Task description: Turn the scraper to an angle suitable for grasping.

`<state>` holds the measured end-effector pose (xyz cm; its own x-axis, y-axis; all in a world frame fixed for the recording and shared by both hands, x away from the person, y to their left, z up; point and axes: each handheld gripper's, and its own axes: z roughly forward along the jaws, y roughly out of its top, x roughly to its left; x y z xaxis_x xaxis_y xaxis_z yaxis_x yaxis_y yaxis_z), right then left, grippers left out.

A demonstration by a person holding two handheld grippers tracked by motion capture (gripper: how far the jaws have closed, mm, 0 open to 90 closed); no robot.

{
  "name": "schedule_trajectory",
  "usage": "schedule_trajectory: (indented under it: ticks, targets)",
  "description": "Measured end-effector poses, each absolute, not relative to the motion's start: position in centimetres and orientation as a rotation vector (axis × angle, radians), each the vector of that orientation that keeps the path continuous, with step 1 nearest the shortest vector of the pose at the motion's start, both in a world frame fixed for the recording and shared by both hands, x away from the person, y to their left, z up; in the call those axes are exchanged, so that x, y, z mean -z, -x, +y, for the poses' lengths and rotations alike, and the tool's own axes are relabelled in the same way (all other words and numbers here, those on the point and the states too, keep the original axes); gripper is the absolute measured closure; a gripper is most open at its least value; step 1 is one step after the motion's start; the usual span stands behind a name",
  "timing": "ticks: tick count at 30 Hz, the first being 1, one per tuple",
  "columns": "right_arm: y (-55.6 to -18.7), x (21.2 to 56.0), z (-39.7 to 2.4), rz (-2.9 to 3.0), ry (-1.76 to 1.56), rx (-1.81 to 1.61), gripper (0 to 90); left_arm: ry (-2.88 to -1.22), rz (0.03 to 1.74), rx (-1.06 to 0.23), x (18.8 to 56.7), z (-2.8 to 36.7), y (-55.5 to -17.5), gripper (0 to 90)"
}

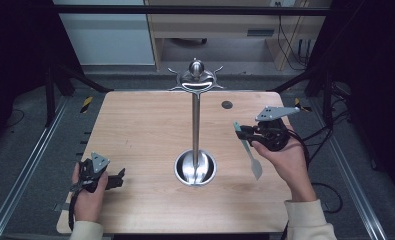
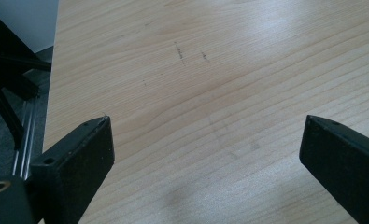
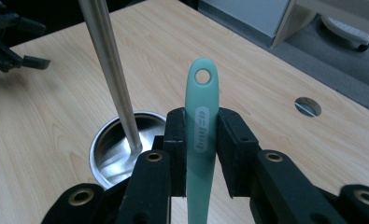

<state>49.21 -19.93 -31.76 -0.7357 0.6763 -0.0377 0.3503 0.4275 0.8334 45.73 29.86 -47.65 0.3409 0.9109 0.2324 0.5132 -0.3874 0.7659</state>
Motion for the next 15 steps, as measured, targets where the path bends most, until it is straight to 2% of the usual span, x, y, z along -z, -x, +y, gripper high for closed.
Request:
schedule_trajectory:
  ticks: [15]
  targets:
    - [-48.0,30.1,-19.9,2.218,-0.831,-1.329,74.4,-2.02,1.242,-0.886,47.6,29.9,-45.7,3.0]
